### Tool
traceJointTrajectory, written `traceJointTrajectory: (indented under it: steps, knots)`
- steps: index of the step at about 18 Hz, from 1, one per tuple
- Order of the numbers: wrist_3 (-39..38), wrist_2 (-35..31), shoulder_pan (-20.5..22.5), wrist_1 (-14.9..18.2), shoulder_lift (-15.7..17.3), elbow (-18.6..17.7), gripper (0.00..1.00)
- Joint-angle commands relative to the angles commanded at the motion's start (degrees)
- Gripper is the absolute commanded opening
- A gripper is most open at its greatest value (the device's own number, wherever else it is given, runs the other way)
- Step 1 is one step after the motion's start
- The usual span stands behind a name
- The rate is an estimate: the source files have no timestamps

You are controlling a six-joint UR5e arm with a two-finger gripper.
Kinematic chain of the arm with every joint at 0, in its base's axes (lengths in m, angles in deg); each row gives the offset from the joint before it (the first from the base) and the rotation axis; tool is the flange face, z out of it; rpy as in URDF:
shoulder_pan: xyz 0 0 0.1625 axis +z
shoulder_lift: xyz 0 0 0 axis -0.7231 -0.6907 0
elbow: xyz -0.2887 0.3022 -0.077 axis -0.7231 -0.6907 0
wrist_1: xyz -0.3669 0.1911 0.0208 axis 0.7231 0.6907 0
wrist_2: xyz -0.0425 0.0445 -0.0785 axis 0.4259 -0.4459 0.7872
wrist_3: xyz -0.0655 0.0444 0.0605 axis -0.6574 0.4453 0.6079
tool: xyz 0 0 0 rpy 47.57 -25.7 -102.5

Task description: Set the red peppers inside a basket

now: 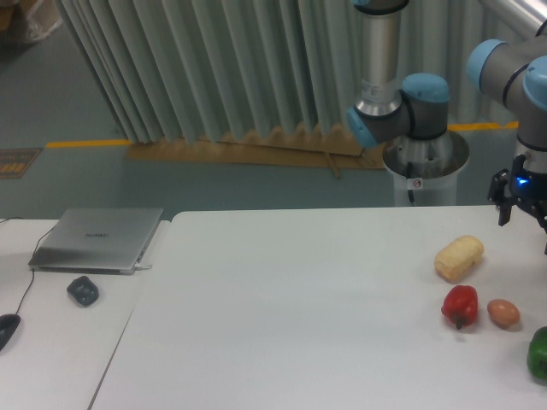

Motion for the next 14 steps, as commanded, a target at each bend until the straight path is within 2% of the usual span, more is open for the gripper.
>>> traceJointTrajectory:
  steps: [14]
  knots:
    - [-0.3, -0.5, -0.1, 0.1, -0.3, 0.1, 1.00]
